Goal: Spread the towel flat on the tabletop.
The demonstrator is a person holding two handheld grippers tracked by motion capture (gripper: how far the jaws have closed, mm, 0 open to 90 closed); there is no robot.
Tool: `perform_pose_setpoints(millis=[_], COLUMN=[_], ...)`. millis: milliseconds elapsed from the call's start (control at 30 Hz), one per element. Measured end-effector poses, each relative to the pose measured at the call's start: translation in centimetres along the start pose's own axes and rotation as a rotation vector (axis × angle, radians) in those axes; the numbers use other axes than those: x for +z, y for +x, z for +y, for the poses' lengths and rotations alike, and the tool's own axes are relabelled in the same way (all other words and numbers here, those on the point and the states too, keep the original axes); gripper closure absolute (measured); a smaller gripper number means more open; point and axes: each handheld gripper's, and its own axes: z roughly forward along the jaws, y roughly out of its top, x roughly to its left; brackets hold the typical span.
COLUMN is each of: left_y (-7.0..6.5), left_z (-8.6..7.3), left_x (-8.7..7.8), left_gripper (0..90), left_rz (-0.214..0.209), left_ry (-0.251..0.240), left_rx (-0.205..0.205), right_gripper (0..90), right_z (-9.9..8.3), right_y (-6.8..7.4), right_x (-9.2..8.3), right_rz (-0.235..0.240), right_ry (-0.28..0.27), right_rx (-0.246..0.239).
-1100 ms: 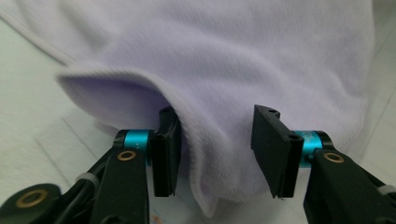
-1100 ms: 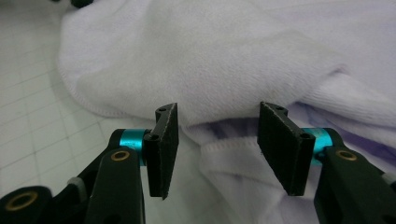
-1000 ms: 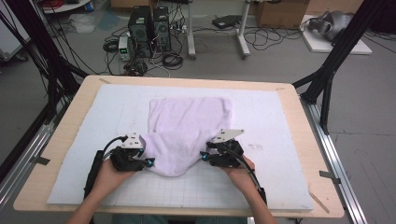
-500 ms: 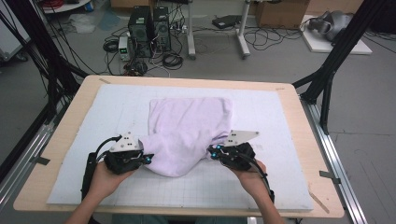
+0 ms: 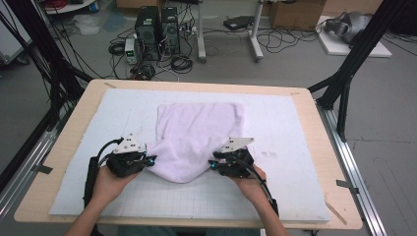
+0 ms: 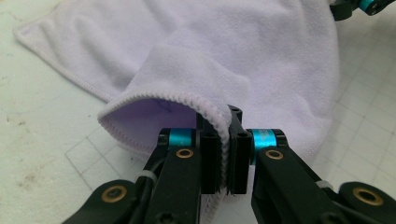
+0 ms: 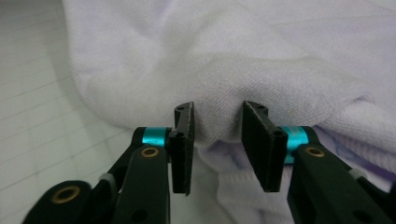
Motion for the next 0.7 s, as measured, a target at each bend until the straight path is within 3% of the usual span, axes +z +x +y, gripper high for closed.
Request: perform_pose_setpoints(millis=[100,233,333,567,700], left_y=[-0.4,-1.1,-1.7,-3.9,-4.4], left_z=[0.1,0.4,0.7,2.3,2.3], left_x=[0.0,-0.4,-0.9,-2.8,-3.3], left_gripper=[85.9,85.9,85.9,86.0,85.9], left_rz=[-0.010,-0.020,-0.031,-0.071,-0.076], left_ry=[-0.008,-0.026,-0.043,-0.100,-0.096], left_rx=[0.011,0.020,0.022,0.070,0.092], right_gripper=[83.2,85.5,85.6,85.6,85.4], right_z=[0.1,0.1,0.3,0.4,1.0], right_y=[-0.2,-0.3,0.2,1.8,2.7], right_x=[0.8,-0.1,-1.8,-7.0,-9.5], right_rz=[0.010,0.035,0.036,0.039,0.037], right_ry=[0.003,-0.022,-0.047,-0.085,-0.103], right_rx=[0.000,0.009,-0.014,-0.054,-0.078])
